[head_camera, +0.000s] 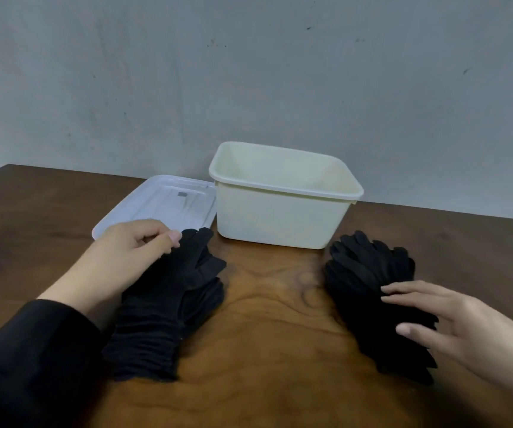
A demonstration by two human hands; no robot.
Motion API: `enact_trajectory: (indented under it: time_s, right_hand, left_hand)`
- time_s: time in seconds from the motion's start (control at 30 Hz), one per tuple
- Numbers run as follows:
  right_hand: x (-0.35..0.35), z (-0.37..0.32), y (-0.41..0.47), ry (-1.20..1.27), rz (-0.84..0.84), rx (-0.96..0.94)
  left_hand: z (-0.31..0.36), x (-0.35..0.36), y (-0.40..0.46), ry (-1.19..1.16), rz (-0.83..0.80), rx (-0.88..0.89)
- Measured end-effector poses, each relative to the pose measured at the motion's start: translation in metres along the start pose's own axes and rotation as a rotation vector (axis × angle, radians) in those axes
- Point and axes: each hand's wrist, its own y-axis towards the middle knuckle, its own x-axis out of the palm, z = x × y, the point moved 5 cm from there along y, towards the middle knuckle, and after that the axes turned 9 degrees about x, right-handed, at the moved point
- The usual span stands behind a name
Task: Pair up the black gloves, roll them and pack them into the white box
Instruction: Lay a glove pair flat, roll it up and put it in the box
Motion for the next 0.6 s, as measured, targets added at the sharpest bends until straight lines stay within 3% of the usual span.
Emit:
enact_trajectory:
  time_s: [0.1,0.2,0.5,0.53,0.6]
  right_hand:
    - [-0.002,0.003,-0.002,0.026,0.059,0.001]
    - [-0.006,0.001,0.001,0.025,0.168,0.023]
    - [-0.014,-0.003,0.007,0.054,0.177,0.149]
    - [-0.015,-0.007,0.007,0.049,0.230,0.157]
    - [-0.026,-0.015,0.004,0.037,0.504,0.106]
  left_hand:
    - [-0.001,0.015,-0.008,0.062,-0.075,-0.013]
    - [-0.004,0.016,-0.010,-0.003,-0.021,-0.036]
    - [-0.009,0.015,-0.008,-0.017,-0.015,-0.018]
    - [-0.009,0.015,-0.008,-0.017,-0.014,-0.016]
    - [-0.009,0.015,-0.008,-0.018,-0.013,-0.012]
